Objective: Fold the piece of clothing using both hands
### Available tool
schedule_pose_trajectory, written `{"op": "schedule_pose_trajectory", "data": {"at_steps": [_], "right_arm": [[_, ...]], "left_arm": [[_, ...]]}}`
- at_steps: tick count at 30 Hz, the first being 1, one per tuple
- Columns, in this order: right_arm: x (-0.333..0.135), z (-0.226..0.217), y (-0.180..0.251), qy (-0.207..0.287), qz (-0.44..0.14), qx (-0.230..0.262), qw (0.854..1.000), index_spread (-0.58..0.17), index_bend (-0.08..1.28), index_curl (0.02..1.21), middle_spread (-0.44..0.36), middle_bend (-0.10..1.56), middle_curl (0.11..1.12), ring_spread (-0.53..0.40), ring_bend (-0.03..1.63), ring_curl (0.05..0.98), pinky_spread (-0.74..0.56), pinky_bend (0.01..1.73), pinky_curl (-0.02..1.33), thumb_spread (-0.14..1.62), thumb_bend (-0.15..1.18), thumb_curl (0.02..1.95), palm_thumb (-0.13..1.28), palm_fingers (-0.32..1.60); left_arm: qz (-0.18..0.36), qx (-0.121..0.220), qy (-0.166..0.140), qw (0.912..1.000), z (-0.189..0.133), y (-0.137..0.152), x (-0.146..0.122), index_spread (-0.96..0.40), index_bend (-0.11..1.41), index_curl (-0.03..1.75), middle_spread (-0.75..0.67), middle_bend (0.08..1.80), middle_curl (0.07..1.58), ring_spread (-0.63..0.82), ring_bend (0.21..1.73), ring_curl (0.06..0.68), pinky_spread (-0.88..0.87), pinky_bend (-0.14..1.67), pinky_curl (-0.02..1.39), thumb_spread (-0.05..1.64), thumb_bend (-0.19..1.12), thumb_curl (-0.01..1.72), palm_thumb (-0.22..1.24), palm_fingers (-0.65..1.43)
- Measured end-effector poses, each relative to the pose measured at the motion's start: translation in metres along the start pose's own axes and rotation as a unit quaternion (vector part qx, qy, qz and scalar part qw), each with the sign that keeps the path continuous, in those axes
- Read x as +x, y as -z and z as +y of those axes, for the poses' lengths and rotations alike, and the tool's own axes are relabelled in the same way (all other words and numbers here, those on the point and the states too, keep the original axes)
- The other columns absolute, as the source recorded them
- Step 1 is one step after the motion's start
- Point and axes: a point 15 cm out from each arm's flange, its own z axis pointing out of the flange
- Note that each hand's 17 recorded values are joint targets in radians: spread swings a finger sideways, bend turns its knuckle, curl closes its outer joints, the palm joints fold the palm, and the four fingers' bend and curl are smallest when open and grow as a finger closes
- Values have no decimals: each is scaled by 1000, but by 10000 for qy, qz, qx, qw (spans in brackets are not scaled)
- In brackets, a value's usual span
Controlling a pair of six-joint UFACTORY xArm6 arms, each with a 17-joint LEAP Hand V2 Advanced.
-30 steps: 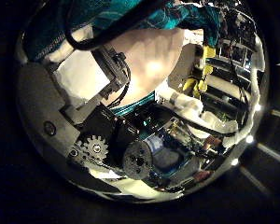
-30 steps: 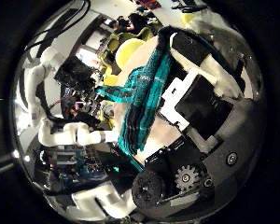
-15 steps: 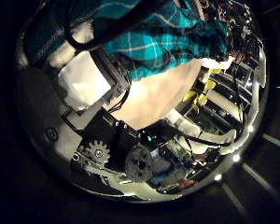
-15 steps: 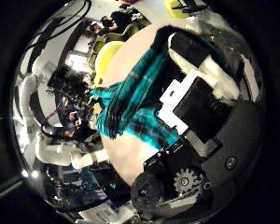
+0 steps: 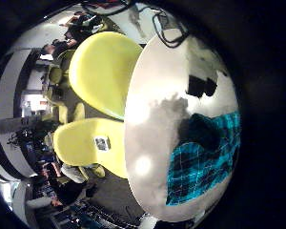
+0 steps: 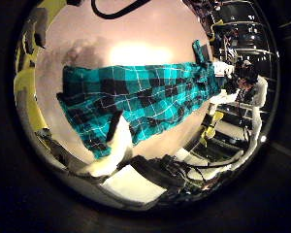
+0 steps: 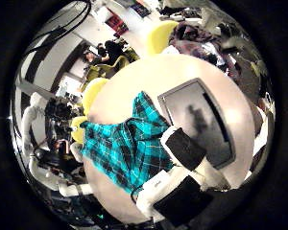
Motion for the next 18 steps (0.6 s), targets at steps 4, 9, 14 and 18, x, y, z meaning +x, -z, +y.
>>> {"op": "schedule_pose_trajectory", "data": {"at_steps": [4,9,14,18], "right_arm": [[22,26,14,-105,-74,-343,9993,-457,214,507,-226,504,502,-151,989,446,167,754,747,1250,-33,410,536,205],[32,72,20,-125,-333,-1068,9936,-401,171,463,-242,515,479,-154,975,424,210,664,698,1217,-43,362,414,230],[38,122,1,-212,-680,-1860,9800,-348,170,430,-178,524,465,-122,933,396,232,629,665,1152,-37,334,342,230],[40,140,-26,-171,-685,-2217,9725,-320,171,407,-135,515,451,-95,908,376,250,617,643,1100,-29,328,331,238]], "left_arm": [[121,6,-215,9997,19,16,12,-69,143,736,163,158,607,58,911,346,30,593,606,1068,-30,345,331,-52],[306,-406,-544,9972,69,-6,34,-41,157,624,185,182,534,87,872,325,112,549,562,1072,-23,325,336,-8],[372,-541,-755,9950,107,-43,53,-31,165,558,175,191,492,98,846,308,145,515,529,1085,-20,314,348,30],[391,-681,-832,9934,127,-75,61,-32,169,509,164,190,460,103,828,297,157,485,501,1097,-20,304,356,56]]}}
